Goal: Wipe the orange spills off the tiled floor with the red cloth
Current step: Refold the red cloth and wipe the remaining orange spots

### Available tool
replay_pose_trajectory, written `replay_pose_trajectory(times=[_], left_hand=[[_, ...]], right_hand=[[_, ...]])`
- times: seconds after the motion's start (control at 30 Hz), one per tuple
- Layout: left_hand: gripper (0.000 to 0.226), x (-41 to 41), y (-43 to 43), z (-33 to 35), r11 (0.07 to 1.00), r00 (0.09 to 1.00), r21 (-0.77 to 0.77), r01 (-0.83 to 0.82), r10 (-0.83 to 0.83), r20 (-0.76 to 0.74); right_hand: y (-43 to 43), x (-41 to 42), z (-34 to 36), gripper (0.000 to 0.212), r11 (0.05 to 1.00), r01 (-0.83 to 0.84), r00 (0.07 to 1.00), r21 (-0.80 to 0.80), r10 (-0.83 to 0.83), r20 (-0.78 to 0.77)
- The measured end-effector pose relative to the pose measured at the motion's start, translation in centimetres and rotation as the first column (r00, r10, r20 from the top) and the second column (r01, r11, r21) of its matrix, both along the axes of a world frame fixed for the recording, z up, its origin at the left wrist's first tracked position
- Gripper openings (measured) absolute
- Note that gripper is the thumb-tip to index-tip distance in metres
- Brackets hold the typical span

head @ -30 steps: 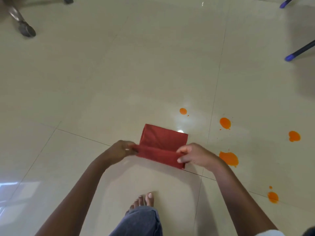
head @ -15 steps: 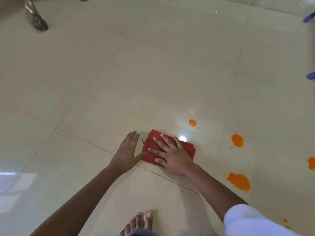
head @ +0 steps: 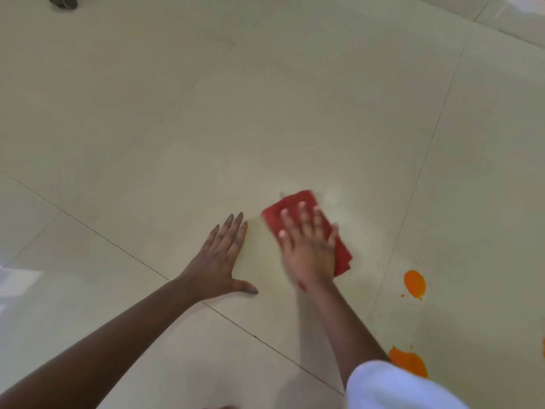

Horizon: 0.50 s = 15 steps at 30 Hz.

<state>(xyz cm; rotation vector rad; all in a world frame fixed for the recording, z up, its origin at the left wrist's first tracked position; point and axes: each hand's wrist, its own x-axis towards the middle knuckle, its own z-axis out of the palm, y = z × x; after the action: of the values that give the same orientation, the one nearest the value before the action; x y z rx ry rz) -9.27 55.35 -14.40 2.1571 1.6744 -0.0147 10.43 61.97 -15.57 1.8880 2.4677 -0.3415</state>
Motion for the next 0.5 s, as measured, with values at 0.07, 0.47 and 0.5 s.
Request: replay_pose_trajectory(times=[0.07, 0.47, 0.5], left_hand=[[0.125, 0.6, 1.3, 0.2, 1.0, 1.0, 0.0, 0.016, -0.016, 0.013], [0.124, 2.8, 1.7, -1.6, 0.996, 0.996, 0.003, 0.089, -0.089, 0.0], [0.124, 2.8, 1.7, -1.5, 0.996, 0.996, 0.006, 0.089, -0.089, 0.0]], right_hand=[[2.3, 3.9, -0.1, 0.05, 0.971, 0.237, 0.971, -0.037, -0.235, 0.049], [4.5, 6.0, -0.4, 0.051, 0.938, 0.346, 0.938, -0.003, -0.346, 0.03], [4.9, 8.1, -0.5, 0.051, 0.892, 0.451, 0.892, -0.007, -0.451, 0.021]])
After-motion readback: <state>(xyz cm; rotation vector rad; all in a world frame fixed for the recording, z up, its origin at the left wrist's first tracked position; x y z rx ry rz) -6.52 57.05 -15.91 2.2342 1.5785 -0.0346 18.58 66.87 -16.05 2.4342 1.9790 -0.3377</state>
